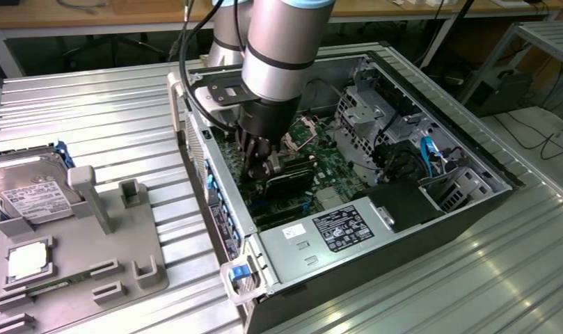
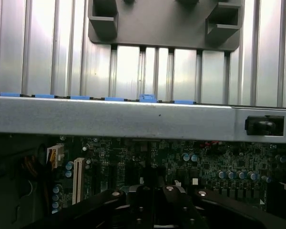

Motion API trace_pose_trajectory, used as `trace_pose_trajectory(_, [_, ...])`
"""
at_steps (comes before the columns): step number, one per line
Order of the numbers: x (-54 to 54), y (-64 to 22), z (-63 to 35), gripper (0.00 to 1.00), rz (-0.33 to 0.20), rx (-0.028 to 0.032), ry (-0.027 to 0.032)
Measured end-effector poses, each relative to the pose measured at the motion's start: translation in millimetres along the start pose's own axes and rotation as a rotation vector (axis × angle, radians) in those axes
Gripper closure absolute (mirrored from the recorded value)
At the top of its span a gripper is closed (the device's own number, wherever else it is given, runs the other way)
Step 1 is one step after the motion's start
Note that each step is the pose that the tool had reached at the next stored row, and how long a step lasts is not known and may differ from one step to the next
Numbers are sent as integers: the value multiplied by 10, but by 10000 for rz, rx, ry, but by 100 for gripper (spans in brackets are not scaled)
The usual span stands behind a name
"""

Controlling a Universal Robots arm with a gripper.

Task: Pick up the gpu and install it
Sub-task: 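Press down on the gpu until it lock into place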

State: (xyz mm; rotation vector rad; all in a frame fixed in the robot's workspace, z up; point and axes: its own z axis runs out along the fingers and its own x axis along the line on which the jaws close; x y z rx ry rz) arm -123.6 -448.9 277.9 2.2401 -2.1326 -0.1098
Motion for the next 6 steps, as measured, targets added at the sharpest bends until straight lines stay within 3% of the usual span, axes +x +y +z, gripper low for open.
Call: trace_pose_trajectory(6, [1, -12, 0, 89, 1, -1, 1])
